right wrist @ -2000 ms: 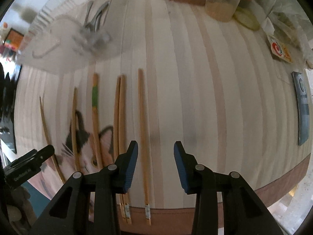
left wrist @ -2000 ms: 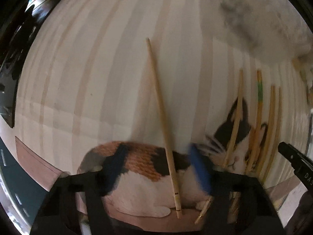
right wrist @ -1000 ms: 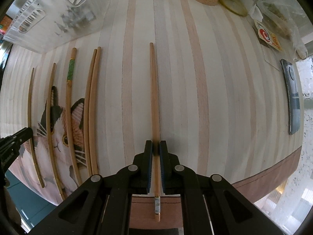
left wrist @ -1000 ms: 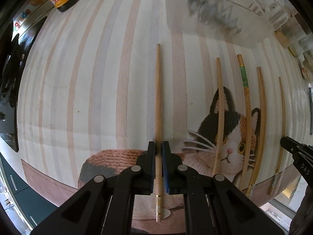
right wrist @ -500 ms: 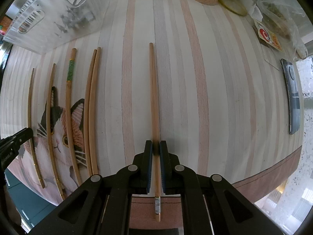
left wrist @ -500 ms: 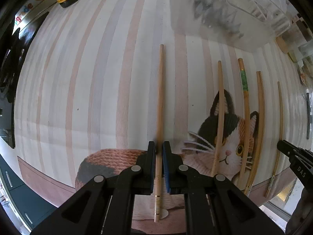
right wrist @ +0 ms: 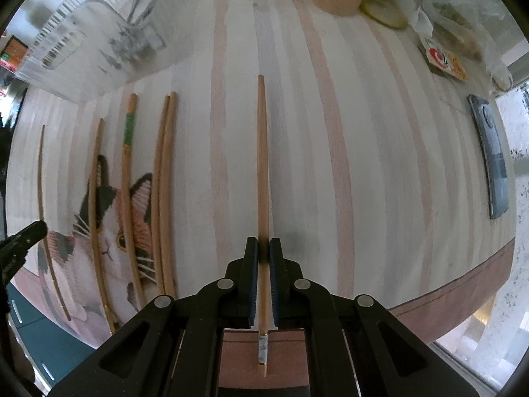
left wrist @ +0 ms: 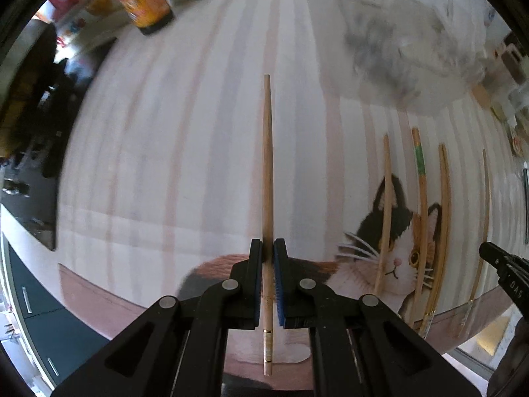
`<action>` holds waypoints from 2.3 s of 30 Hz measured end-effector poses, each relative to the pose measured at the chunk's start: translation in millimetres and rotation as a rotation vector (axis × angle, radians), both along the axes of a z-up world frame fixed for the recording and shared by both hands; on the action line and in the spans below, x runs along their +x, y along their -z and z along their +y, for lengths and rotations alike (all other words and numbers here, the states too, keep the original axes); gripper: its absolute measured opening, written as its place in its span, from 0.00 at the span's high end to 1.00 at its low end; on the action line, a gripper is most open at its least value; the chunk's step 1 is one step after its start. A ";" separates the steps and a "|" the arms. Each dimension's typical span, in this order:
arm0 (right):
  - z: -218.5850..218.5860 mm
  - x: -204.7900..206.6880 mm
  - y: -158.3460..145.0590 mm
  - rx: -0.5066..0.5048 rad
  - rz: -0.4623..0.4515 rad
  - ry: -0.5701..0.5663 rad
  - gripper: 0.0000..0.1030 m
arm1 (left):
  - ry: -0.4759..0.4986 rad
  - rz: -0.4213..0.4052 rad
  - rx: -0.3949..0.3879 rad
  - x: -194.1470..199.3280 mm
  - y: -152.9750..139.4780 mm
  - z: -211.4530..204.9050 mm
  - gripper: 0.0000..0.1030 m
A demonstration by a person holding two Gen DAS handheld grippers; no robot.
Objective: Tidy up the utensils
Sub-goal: 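Lift both chopsticks and carry them over the clear rack, then open both tools to drop the chopsticks into the clear rack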
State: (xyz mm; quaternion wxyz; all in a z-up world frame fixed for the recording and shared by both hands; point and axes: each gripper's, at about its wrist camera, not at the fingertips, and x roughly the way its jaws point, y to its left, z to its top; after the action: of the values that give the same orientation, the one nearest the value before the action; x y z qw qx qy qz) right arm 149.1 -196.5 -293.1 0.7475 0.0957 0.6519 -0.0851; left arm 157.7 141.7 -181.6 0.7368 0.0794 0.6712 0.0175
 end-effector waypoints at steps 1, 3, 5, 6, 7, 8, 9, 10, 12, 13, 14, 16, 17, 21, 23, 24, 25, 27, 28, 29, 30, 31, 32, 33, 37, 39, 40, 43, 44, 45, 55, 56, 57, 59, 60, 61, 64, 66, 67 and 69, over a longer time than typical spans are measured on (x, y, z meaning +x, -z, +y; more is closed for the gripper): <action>0.2 0.0 -5.2 0.003 -0.014 -0.002 0.94 | -0.004 -0.016 0.008 -0.2 -10.2 4.2 0.96; 1.8 -0.2 -15.4 0.008 -0.037 -0.006 0.94 | -0.012 -0.040 0.011 -0.1 -24.9 9.8 0.96; 3.6 1.5 -31.7 0.011 -0.072 -0.019 0.94 | -0.024 -0.080 0.015 3.4 -47.9 17.1 0.96; 4.2 2.6 -39.5 0.015 -0.088 -0.024 0.94 | -0.030 -0.097 0.007 6.1 -58.9 20.1 0.96; 5.0 3.6 -49.3 0.019 -0.108 -0.029 0.94 | -0.036 -0.128 0.000 11.5 -74.9 22.3 0.96; 5.3 6.1 -61.7 0.026 -0.133 -0.035 0.94 | -0.039 -0.151 -0.006 15.5 -85.7 23.0 0.96; 5.2 8.7 -73.1 0.033 -0.157 -0.038 0.94 | -0.041 -0.172 -0.017 21.9 -95.1 23.6 0.96; 3.9 12.9 -86.8 0.043 -0.186 -0.043 0.94 | -0.046 -0.200 -0.039 26.8 -111.3 24.8 0.96; 4.5 22.4 -111.1 0.063 -0.234 -0.053 0.94 | -0.040 -0.233 -0.074 38.1 -129.6 17.9 0.96; 4.4 30.3 -121.5 0.073 -0.253 -0.057 0.94 | -0.034 -0.254 -0.103 46.6 -141.3 14.2 0.96; 6.1 41.2 -134.1 0.089 -0.274 -0.061 0.94 | -0.028 -0.268 -0.122 53.6 -148.9 8.2 0.96; 6.9 55.1 -151.2 0.125 -0.304 -0.061 0.94 | -0.004 -0.292 -0.169 68.7 -165.6 -5.6 0.96; 8.3 64.7 -160.8 0.138 -0.320 -0.065 0.94 | 0.009 -0.297 -0.190 76.7 -171.7 -12.1 0.96; 14.5 104.3 -187.6 0.160 -0.364 -0.080 0.94 | 0.053 -0.300 -0.241 116.9 -185.6 -40.1 0.96; 17.6 128.2 -192.9 0.171 -0.366 -0.083 0.94 | 0.059 -0.288 -0.249 133.2 -183.2 -48.9 0.96; 17.1 135.7 -192.7 0.173 -0.365 -0.081 0.94 | 0.056 -0.277 -0.254 143.9 -179.6 -52.4 0.96; 19.3 147.5 -194.1 0.175 -0.360 -0.081 0.94 | 0.053 -0.260 -0.263 152.7 -175.4 -54.4 0.96; 20.6 162.9 -193.6 0.180 -0.350 -0.078 0.94 | 0.046 -0.230 -0.272 166.6 -165.6 -58.5 0.96; 21.7 172.4 -191.9 0.185 -0.339 -0.076 0.94 | 0.037 -0.203 -0.285 178.5 -156.9 -60.1 0.96; 21.9 182.7 -189.3 0.197 -0.330 -0.072 0.94 | 0.028 -0.187 -0.292 182.8 -151.8 -62.6 0.96; 23.0 192.8 -185.9 0.207 -0.314 -0.074 0.94 | 0.022 -0.170 -0.296 187.7 -145.5 -63.8 0.96; 23.7 200.6 -182.7 0.211 -0.303 -0.071 0.94 | 0.012 -0.147 -0.310 195.8 -138.3 -65.5 0.96; 24.2 207.5 -178.9 0.215 -0.293 -0.069 0.94 | 0.007 -0.130 -0.318 201.3 -132.6 -67.2 0.96; 24.9 212.2 -175.2 0.218 -0.285 -0.070 0.94 | 0.003 -0.113 -0.321 206.4 -127.0 -68.7 0.96; 27.2 236.7 -158.4 0.224 -0.243 -0.073 0.94 | 0.015 -0.058 -0.335 223.9 -109.4 -78.1 0.95; 29.3 244.8 -150.6 0.215 -0.223 -0.078 0.93 | 0.008 -0.054 -0.336 226.1 -107.9 -77.9 0.94; 29.9 249.3 -147.4 0.208 -0.215 -0.080 0.93 | 0.007 -0.060 -0.331 226.2 -108.4 -78.7 0.94; 28.1 258.9 -138.0 0.229 -0.172 -0.085 0.87 | 0.010 -0.079 -0.286 221.9 -109.7 -76.2 0.93; 25.8 259.5 -138.2 0.228 -0.176 -0.082 0.82 | 0.012 -0.086 -0.268 220.5 -110.1 -75.6 0.93; 22.7 258.6 -139.9 0.220 -0.184 -0.073 0.81 | 0.013 -0.101 -0.244 215.6 -111.5 -74.2 0.91; 0.4 215.5 -160.4 0.141 -0.261 -0.040 0.65 | -0.021 -0.328 -0.037 162.2 -124.6 -51.0 0.07; -0.7 204.2 -160.0 0.126 -0.270 -0.031 0.60 | -0.022 -0.350 -0.033 155.2 -123.3 -49.1 0.00; -2.5 197.9 -159.9 0.120 -0.272 -0.025 0.57 | -0.019 -0.360 -0.036 147.3 -120.4 -47.2 0.00; -4.3 179.0 -155.3 0.108 -0.280 -0.016 0.52 | -0.018 -0.349 -0.014 138.1 -112.0 -45.8 0.00; -4.5 172.0 -152.7 0.106 -0.283 -0.010 0.50 | -0.016 -0.346 -0.001 133.7 -108.0 -45.3 0.00; -5.7 161.0 -147.1 0.103 -0.288 -0.002 0.45 | -0.009 -0.338 0.005 126.1 -100.9 -44.4 0.00; -5.2 143.0 -133.6 0.081 -0.293 -0.004 0.45 | -0.008 -0.311 0.017 107.7 -82.8 -40.6 0.00; -5.1 128.7 -118.1 0.088 -0.264 -0.005 0.45 | -0.012 -0.282 0.037 96.4 -70.5 -39.5 0.00; -4.8 124.1 -112.3 0.099 -0.253 -0.004 0.45 | -0.011 -0.258 0.047 88.8 -61.7 -39.8 0.00; -3.6 109.7 -93.2 0.117 -0.206 -0.002 0.45 | -0.006 -0.210 0.054 74.5 -43.9 -40.8 0.00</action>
State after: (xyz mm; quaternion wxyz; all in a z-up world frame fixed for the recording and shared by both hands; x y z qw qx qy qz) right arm 258.8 -200.1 -199.9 0.8038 0.1465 0.5755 -0.0358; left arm 232.2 100.9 -137.7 0.8005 0.0947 0.5900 0.0460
